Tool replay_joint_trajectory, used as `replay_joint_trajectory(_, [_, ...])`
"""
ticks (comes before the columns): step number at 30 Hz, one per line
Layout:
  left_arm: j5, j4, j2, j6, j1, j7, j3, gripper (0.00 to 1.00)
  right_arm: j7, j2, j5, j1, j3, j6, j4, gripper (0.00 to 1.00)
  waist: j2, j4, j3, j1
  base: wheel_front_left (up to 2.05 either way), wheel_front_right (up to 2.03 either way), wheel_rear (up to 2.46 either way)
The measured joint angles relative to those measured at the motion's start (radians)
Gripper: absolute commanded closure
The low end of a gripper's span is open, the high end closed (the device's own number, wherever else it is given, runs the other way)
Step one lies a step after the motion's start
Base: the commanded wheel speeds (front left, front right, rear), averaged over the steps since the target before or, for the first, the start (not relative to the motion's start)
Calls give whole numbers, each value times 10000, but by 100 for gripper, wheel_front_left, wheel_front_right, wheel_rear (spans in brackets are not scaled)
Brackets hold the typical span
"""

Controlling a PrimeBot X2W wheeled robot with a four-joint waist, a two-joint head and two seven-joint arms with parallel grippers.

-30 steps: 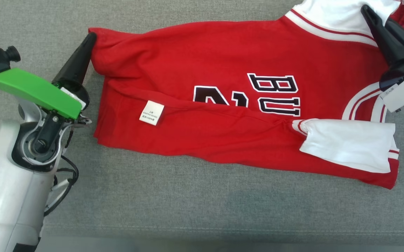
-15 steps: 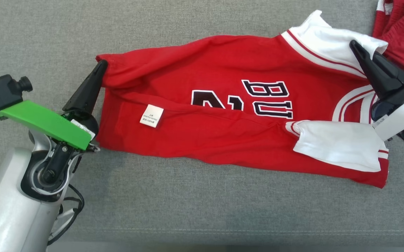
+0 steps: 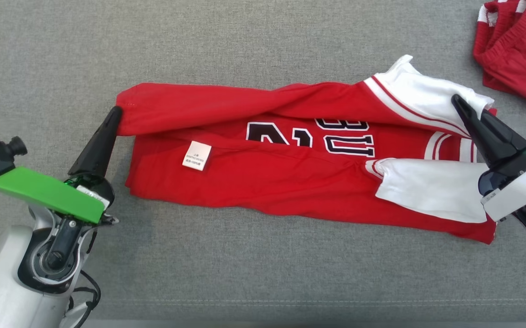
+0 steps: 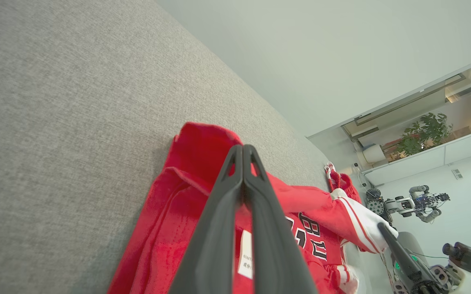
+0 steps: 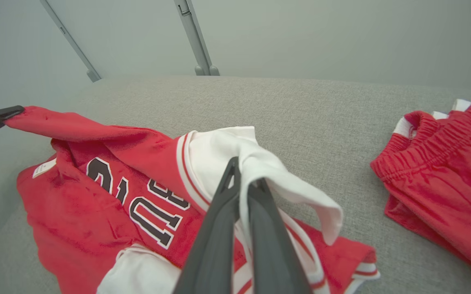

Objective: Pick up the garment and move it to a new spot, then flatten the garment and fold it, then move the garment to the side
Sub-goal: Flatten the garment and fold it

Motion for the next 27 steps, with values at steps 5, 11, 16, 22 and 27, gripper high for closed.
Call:
replay_joint_trajectory(5, [-109,-42,157,0,416,-176,221,100,-211,2,-102,332,67,-33,-324,100,0,-111,-100,0,0,0,0])
replay_joint_trajectory(11, [-244,-245,125,0,755,-228,155,100,-401,-29,-242,849,132,-280,-660,100,0,-242,-157,0,0,0,0])
replay_joint_trajectory(16, [-407,-313,121,0,955,-324,123,100,-493,-33,-374,1096,146,-378,-874,100,0,-298,-163,0,0,0,0])
replay_joint_trajectory(22, [-439,-332,123,0,1104,-476,128,100,-571,-186,-512,1187,123,-445,-907,100,0,-338,-365,0,0,0,0])
replay_joint_trajectory(27, [-543,-430,121,0,1220,-481,127,100,-627,-443,-692,1383,19,-554,-1011,100,0,-328,-606,0,0,0,0])
